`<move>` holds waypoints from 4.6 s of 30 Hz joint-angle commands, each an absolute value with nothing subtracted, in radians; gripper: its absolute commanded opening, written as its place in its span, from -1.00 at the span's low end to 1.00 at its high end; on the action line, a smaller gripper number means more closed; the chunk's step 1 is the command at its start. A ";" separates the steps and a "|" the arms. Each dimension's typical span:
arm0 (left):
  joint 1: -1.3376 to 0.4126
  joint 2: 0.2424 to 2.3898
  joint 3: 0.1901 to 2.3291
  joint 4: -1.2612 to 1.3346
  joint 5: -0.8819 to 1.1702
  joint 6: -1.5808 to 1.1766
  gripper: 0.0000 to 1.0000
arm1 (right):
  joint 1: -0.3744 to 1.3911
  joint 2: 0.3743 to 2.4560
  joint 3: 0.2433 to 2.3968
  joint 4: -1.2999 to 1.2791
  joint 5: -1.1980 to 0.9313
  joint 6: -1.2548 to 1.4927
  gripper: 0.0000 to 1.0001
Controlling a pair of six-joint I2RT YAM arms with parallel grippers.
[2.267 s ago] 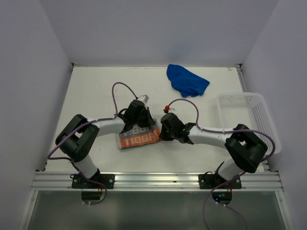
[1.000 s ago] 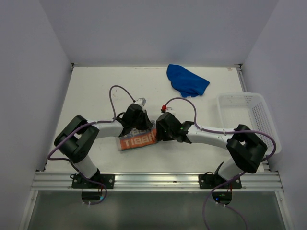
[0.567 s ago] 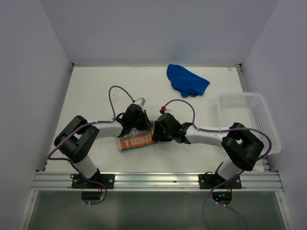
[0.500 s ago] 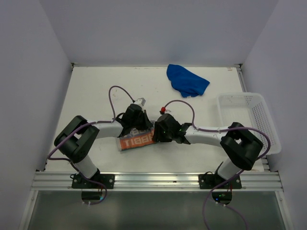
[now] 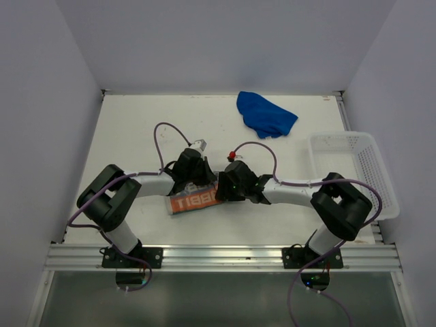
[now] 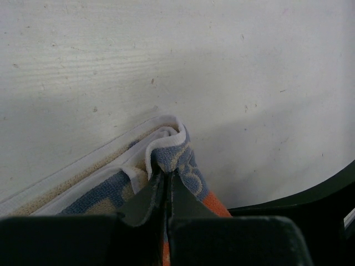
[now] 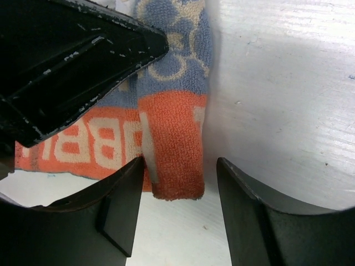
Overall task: Roll the towels
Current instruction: Roll the towel
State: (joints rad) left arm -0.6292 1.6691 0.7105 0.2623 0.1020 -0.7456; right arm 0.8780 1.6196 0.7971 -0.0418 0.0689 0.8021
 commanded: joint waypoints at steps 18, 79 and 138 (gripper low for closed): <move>-0.615 1.652 0.689 0.264 0.084 -0.739 -1.00 | 0.765 1.545 0.764 -0.012 -0.043 0.830 -0.02; -0.526 1.517 0.807 0.118 0.175 -0.779 -0.66 | 1.184 1.715 1.017 -0.462 0.747 0.667 -1.00; -0.511 1.749 0.615 0.364 0.483 -0.784 -1.00 | 1.399 2.114 1.374 -0.664 0.945 0.449 -0.79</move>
